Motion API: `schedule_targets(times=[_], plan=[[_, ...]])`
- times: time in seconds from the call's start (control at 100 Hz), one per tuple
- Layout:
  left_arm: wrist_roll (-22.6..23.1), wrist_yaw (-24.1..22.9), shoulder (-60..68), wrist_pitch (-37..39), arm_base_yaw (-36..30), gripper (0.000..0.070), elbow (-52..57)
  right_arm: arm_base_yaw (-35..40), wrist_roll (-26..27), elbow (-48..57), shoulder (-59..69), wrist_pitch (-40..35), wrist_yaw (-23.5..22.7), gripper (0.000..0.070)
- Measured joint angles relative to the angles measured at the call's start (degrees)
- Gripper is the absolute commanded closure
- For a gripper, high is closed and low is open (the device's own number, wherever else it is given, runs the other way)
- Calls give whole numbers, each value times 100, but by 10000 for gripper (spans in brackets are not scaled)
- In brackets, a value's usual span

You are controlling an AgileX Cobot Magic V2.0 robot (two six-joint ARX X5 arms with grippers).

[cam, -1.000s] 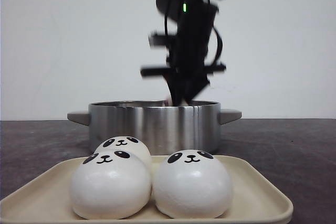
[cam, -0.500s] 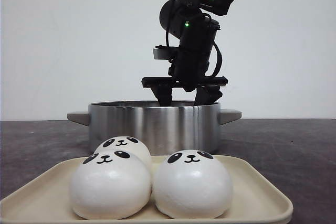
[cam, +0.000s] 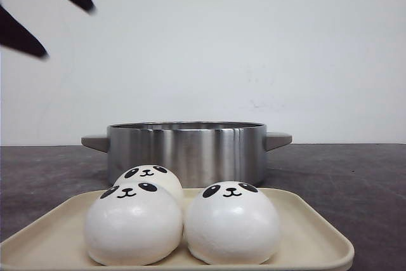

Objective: Steam buns
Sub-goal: 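Lift the bun with the right gripper into the pot and release, then lower the left gripper onto the farther remaining panda bun and close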

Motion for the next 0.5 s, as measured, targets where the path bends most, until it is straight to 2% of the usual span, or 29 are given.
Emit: schedule_targets(times=[0.2,0.3,0.5], plan=[[-2,-656,1045,234,-686,185,0,708,-177,0,-1049,-70,544,686],[-81,-761,1467,463,-839,184,0,918,-188,0,-1412,-70,656,687],[-529,-780,2240,1043,-1036,184,0,1086,-181,0,-1834,-122,811,687]])
